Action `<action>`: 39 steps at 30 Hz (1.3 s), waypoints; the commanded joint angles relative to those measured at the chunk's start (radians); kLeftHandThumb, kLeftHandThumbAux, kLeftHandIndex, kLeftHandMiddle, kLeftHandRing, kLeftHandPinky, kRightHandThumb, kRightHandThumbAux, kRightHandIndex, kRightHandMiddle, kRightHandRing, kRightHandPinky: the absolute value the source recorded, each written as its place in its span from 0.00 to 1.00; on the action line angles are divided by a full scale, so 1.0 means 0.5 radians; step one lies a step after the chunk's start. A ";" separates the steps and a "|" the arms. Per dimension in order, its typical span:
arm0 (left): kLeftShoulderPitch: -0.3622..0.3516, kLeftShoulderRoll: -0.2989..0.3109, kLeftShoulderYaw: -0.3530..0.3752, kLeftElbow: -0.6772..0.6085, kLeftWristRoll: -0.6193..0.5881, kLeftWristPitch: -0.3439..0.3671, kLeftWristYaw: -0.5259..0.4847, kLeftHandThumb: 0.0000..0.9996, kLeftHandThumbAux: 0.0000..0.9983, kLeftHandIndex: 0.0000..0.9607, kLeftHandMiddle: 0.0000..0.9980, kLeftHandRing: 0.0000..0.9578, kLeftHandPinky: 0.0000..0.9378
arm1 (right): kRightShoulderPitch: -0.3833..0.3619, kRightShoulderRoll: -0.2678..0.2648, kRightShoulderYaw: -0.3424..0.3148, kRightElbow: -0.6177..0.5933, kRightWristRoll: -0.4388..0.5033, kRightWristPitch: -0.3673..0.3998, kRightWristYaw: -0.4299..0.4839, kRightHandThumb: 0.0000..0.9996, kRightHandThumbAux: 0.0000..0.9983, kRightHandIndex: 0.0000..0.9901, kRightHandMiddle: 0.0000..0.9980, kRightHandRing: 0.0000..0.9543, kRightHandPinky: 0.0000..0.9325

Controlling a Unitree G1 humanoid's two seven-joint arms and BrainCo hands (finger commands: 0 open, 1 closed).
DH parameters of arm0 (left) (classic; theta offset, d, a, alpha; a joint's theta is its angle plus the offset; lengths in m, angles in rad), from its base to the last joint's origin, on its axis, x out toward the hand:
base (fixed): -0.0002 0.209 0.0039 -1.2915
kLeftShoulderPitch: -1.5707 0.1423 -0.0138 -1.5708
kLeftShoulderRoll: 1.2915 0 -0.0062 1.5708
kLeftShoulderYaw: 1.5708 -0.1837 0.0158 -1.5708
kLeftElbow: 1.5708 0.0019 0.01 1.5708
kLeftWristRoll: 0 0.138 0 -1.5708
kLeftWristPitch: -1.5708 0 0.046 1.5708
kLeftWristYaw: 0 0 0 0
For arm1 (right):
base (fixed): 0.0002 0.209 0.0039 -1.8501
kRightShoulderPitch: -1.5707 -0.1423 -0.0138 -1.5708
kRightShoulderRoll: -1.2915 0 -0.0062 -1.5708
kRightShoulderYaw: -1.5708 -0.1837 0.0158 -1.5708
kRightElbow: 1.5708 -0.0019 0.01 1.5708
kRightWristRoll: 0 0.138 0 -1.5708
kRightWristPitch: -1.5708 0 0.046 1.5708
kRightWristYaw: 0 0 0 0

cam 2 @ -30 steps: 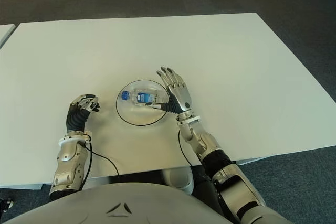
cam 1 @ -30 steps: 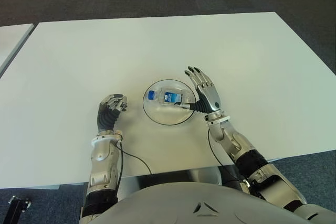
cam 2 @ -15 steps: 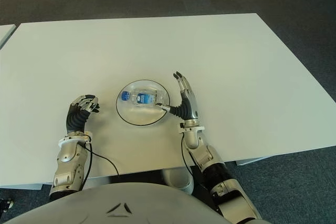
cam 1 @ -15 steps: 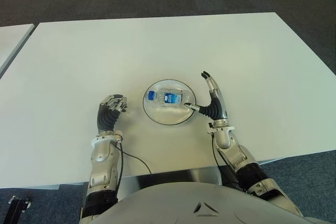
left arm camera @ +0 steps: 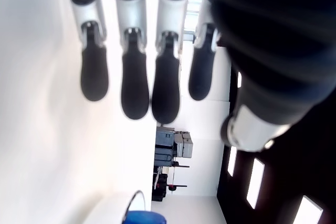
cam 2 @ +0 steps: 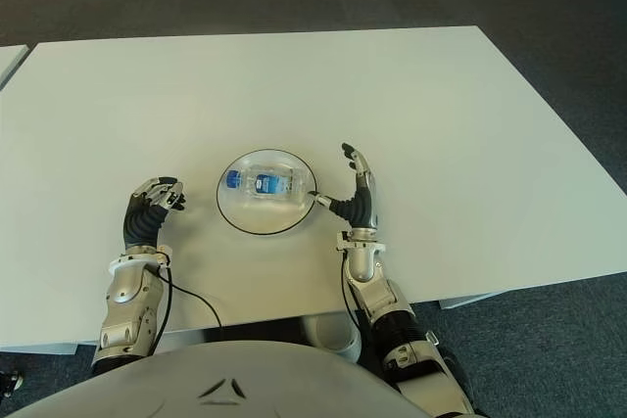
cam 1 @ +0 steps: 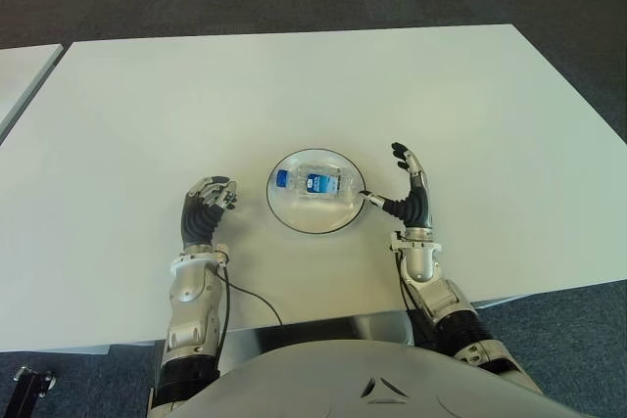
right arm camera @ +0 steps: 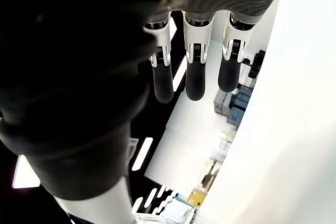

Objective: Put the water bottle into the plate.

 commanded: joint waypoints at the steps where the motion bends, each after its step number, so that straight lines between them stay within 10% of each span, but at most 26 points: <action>1: 0.007 -0.009 0.001 0.015 -0.014 -0.001 -0.017 0.71 0.72 0.45 0.61 0.61 0.62 | 0.109 0.055 -0.025 0.008 0.038 0.102 0.071 0.45 0.99 0.23 0.33 0.27 0.25; 39: 0.002 -0.019 -0.001 -0.006 -0.021 0.068 0.003 0.71 0.72 0.45 0.59 0.60 0.59 | 0.275 0.095 -0.159 -0.196 0.051 0.362 0.296 0.42 0.96 0.31 0.48 0.44 0.35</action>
